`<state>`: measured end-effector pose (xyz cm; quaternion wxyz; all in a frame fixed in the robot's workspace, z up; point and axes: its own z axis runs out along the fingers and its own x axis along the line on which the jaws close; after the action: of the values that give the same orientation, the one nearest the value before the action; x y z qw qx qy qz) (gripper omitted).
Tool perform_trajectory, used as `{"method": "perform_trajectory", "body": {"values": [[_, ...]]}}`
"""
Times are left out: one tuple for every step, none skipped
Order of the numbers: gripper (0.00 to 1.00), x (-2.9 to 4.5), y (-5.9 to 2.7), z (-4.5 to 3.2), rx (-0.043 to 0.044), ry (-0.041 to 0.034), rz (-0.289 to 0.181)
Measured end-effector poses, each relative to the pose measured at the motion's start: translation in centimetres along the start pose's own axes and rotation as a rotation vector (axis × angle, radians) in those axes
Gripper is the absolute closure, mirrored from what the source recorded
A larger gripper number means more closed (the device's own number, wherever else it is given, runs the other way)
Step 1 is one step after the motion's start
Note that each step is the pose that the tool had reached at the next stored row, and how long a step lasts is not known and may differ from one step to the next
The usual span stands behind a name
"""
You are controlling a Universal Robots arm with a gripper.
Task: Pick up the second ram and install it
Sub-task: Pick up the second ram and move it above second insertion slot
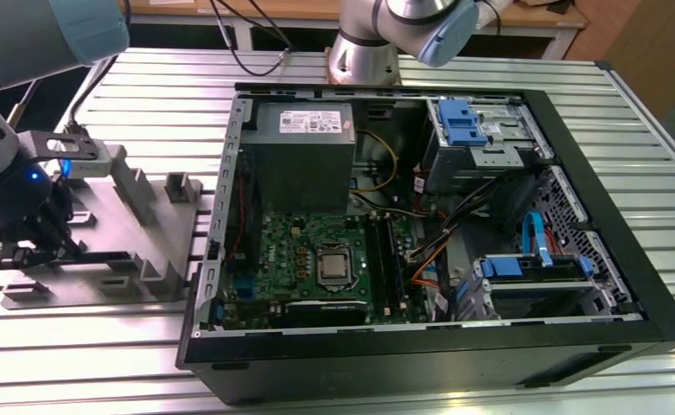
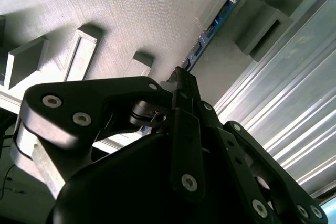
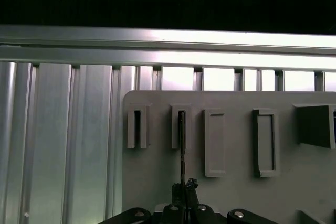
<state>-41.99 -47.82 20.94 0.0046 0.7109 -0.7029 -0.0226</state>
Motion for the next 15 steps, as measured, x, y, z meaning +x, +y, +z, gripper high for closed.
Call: {"method": "perform_trajectory", "body": {"values": [[0.89,0.0,0.0,-0.02,-0.0001,0.0001,0.0],[0.89,0.0,0.0,-0.05,-0.0002,0.0002,0.0],[0.89,0.0,0.01,-0.15,-0.0006,0.0004,0.0],[0.89,0.0,0.01,-0.28,-0.0003,0.0002,0.0],[0.89,-0.01,0.02,-0.44,0.0,0.0,0.0],[0.89,-0.02,0.03,-0.68,-0.0002,0.0001,0.0],[0.89,-0.02,0.04,-0.93,0.0,0.0001,0.0],[0.89,-0.03,0.05,-1.2,-0.0001,0.0001,0.0],[0.89,-0.04,0.06,-1.45,-0.0001,0.0,0.0],[0.89,-0.05,0.07,-1.73,-0.0001,0.0001,0.0],[0.89,-0.06,0.07,-2.01,0.0,0.0,0.0],[0.89,-0.07,0.08,-2.31,0.0001,-0.0001,0.0],[0.89,-0.08,0.1,-2.61,0.0,0.0,0.0],[0.89,-0.1,0.11,-2.92,0.0001,0.0,0.0],[0.89,-0.11,0.12,-3.24,0.0001,0.0001,0.0]]}}
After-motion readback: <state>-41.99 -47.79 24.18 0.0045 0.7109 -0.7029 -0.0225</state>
